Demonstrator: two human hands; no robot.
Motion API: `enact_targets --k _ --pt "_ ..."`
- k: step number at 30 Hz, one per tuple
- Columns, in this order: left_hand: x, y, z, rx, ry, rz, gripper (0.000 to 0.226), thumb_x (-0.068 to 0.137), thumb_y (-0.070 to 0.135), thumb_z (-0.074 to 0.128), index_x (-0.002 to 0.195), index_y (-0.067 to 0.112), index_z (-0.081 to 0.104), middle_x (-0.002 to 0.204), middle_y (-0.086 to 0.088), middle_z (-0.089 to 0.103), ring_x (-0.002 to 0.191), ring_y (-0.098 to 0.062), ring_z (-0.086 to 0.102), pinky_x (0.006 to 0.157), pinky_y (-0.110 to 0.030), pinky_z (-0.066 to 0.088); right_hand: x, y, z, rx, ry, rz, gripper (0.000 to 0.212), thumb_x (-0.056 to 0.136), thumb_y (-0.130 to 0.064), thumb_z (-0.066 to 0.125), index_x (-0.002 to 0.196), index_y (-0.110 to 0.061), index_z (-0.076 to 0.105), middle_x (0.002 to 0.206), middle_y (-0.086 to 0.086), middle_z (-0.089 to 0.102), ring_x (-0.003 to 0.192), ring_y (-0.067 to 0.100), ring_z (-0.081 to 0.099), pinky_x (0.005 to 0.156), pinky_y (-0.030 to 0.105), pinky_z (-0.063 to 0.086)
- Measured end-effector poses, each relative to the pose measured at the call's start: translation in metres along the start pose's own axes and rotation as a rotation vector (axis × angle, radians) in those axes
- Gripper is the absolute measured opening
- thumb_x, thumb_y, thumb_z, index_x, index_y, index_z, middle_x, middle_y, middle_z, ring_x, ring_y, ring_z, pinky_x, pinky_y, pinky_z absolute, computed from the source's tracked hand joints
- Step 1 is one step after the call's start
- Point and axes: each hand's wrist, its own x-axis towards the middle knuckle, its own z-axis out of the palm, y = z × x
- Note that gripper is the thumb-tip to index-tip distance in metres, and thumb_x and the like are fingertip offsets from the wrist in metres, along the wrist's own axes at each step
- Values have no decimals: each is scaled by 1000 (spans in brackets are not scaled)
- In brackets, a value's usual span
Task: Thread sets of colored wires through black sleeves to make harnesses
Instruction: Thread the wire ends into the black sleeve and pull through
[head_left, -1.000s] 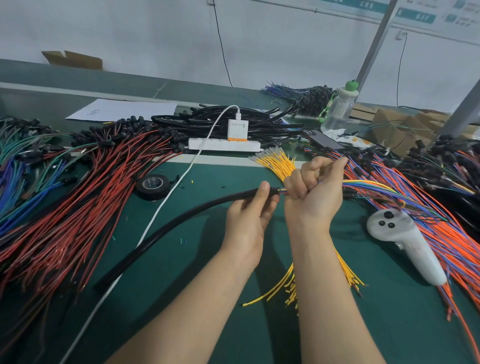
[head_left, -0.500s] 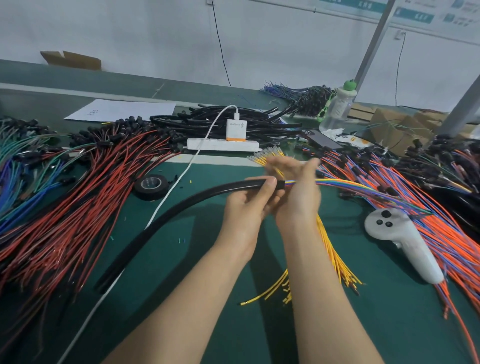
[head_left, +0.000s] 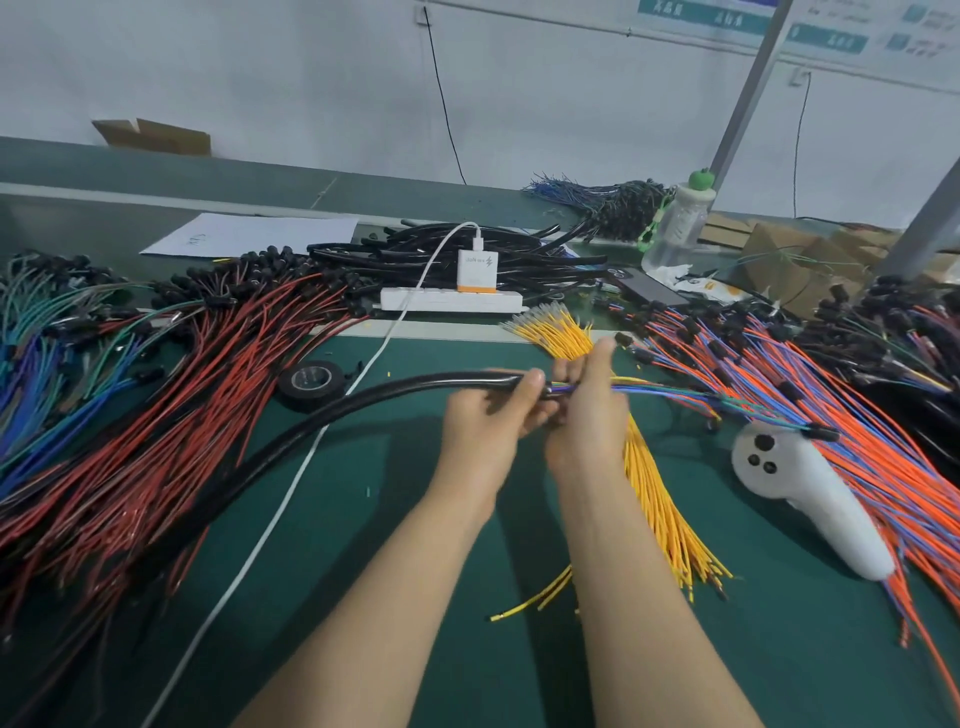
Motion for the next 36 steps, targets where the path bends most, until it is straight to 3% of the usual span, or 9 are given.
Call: enact_targets --k 2,7,12,15,20,24,36 --pt "2 1 -2 18 30 8 14 91 5 58 80 9 64 64 5 69 58 -3 64 60 -13 51 0 4 3 -23 -34 66 47 99 -40 46 58 -17 39 49 -7 47 34 5 36 35 16 27" --pt "13 14 -22 -258 188 -37 14 91 6 58 79 4 63 64 3 67 58 -3 65 59 -11 51 10 -17 -18 426 -83 173 40 97 -42 50 66 -17 45 58 -4 47 34 5 22 35 14 15" --pt "3 -2 -7 -40 12 -80 14 92 10 57 80 8 65 68 2 67 59 -4 62 63 -15 51 1 2 -3 137 -9 111 46 100 -39 45 62 -15 40 56 -1 47 31 4 32 32 14 23" --pt "4 -1 -7 -28 43 -74 20 93 13 57 74 8 64 58 4 64 54 -2 59 60 -14 49 -2 9 3 51 -63 170 42 95 -41 54 62 -16 46 57 -4 50 35 5 34 34 15 27" --pt "11 9 -14 -352 176 -125 18 90 9 60 73 3 62 60 2 61 50 -1 56 52 -11 49 3 1 -6 474 -164 268 31 93 -42 56 75 -16 53 65 -1 48 36 6 25 34 14 20" --pt "9 5 -13 -280 136 -133 17 91 13 60 76 5 63 61 4 63 53 -2 57 54 -12 50 5 3 -5 297 -136 141 32 96 -31 55 71 -11 51 65 0 47 37 4 28 35 14 23" --pt "8 3 -13 -248 55 -135 16 91 15 59 82 2 61 69 -1 61 60 -3 59 59 -13 51 -3 7 -1 -40 -212 3 34 99 -31 50 73 -8 51 62 -1 50 38 5 33 39 16 32"
